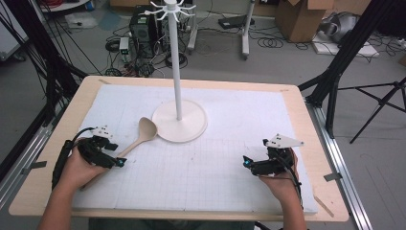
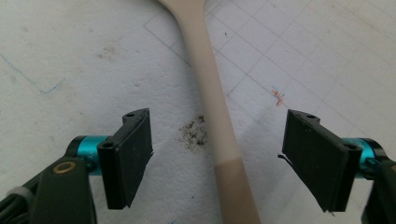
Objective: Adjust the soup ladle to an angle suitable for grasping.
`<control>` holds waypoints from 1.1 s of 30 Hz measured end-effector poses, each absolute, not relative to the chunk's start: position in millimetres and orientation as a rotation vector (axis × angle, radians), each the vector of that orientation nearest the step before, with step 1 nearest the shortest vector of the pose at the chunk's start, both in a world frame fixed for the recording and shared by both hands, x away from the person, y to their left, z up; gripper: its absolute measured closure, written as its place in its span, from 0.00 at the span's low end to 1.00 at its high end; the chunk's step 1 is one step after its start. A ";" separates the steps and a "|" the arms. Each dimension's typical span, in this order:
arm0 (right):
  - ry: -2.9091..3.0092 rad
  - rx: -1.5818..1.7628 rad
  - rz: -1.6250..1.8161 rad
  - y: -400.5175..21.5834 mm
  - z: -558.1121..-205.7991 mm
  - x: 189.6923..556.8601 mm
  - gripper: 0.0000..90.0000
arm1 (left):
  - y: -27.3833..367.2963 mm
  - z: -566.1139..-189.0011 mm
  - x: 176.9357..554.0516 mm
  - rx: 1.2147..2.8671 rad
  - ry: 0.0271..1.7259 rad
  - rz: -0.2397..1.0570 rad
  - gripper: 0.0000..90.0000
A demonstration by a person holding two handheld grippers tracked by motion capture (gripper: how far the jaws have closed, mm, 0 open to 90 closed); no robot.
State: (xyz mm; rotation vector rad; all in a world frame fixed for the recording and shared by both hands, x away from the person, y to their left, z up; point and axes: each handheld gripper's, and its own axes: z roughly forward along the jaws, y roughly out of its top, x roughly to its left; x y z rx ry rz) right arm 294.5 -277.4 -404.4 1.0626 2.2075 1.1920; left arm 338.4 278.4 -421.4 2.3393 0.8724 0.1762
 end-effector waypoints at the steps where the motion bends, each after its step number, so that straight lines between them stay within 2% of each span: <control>1: 2.208 1.063 1.190 -277.3 -404.5 294.6 0.00 | 278.2 -420.9 338.1 2.344 0.874 0.176 0.30; 7: 2.215 1.059 1.173 -275.9 -405.4 294.9 0.00 | 277.1 -421.1 337.6 2.383 0.881 0.179 0.42; 10: 2.216 1.058 1.170 -275.9 -405.5 295.0 0.00 | 275.1 -421.4 337.3 2.401 0.880 0.185 0.44; 19: 2.221 1.065 1.166 -276.1 -406.4 295.3 0.00 | 269.6 -419.2 336.0 2.443 0.857 0.204 0.66; 20: 2.221 1.065 1.166 -276.1 -406.4 295.3 0.00 | 269.4 -419.1 336.0 2.446 0.856 0.207 0.66; 24: 2.221 1.072 1.162 -276.4 -406.8 295.5 0.00 | 268.3 -418.9 335.2 2.447 0.853 0.209 0.78; 33: 2.226 1.077 1.144 -276.6 -408.6 296.1 0.00 | 269.7 -418.3 337.1 2.430 0.904 0.182 0.80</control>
